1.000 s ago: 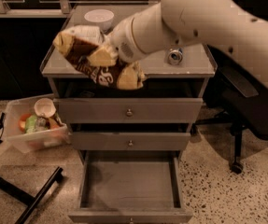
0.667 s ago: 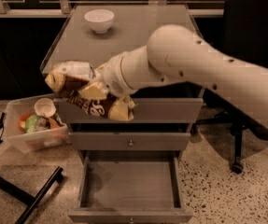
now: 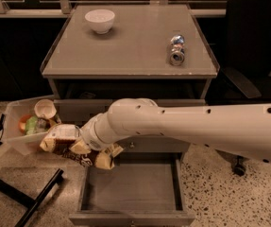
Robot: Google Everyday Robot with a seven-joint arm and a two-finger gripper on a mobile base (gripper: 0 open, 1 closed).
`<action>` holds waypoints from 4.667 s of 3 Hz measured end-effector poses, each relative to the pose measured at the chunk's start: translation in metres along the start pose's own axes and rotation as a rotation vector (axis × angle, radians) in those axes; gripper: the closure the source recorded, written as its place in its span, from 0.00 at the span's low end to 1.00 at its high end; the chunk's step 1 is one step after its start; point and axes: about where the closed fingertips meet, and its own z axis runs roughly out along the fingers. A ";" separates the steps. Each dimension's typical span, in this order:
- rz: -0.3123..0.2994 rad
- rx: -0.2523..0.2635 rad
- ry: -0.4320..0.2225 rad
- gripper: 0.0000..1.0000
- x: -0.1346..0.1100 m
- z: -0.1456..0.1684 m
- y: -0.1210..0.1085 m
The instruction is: Place brown chip bag into bottom drawer
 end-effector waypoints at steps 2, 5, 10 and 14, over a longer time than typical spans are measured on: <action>0.002 -0.010 0.036 1.00 0.014 0.025 -0.005; 0.036 -0.103 0.330 1.00 0.224 0.219 0.007; 0.048 0.003 0.304 1.00 0.300 0.243 -0.025; 0.121 -0.021 0.225 0.58 0.368 0.272 -0.068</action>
Offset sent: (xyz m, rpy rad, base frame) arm 0.0217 0.0154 -0.0742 -0.0870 0.0514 0.0089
